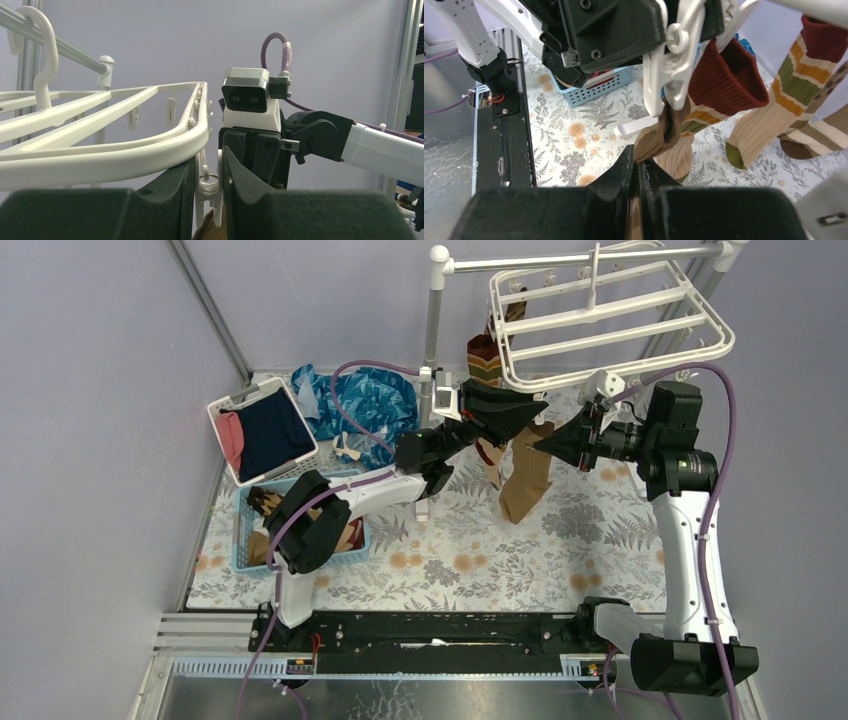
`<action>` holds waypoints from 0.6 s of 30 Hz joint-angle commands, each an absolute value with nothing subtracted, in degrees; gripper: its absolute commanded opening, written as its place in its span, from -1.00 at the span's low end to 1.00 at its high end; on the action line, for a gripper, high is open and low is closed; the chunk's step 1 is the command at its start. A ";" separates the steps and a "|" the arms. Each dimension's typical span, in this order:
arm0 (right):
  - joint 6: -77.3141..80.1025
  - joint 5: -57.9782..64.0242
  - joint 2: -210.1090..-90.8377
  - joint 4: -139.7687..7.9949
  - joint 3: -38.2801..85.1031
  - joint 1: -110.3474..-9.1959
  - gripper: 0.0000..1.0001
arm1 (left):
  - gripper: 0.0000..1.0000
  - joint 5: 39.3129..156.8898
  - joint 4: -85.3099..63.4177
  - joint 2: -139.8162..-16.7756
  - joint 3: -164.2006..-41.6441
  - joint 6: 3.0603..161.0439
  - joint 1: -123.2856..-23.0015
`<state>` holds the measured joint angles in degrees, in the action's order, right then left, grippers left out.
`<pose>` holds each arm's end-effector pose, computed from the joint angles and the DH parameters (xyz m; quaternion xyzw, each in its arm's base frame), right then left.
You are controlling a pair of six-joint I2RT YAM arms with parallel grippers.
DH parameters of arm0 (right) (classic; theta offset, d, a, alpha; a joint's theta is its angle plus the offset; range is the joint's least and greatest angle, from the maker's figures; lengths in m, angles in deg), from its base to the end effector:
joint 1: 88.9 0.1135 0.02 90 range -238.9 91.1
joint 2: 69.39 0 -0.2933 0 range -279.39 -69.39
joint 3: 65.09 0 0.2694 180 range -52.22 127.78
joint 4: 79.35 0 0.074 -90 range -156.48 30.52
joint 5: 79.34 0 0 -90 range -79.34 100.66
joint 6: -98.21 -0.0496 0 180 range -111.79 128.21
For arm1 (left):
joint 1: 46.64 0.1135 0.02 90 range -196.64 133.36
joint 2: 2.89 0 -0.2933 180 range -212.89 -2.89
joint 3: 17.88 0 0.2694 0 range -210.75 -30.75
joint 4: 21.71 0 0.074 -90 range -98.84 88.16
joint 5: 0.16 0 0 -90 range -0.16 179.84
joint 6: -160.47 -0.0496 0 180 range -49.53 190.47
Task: Clip the socks to the hanger
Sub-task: Clamp the sock onto the hanger.
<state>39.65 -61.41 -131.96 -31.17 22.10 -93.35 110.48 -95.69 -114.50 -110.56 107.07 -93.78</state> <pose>0.2146 0.0306 0.4504 -0.4713 0.5826 0.3317 0.5731 0.2945 -0.3431 0.3975 0.1973 0.2785 -0.6664 0.6629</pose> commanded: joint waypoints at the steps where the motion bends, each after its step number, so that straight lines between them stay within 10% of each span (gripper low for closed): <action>1: 40.91 -62.13 -130.96 -30.70 22.81 -91.12 -0.84 | -0.50 111.42 -99.37 -115.33 -112.08 107.66 -93.38; 18: 33.30 -63.65 -132.35 -38.50 20.17 -89.19 -0.84 | -0.50 111.38 -100.23 -114.81 -111.46 109.93 -93.35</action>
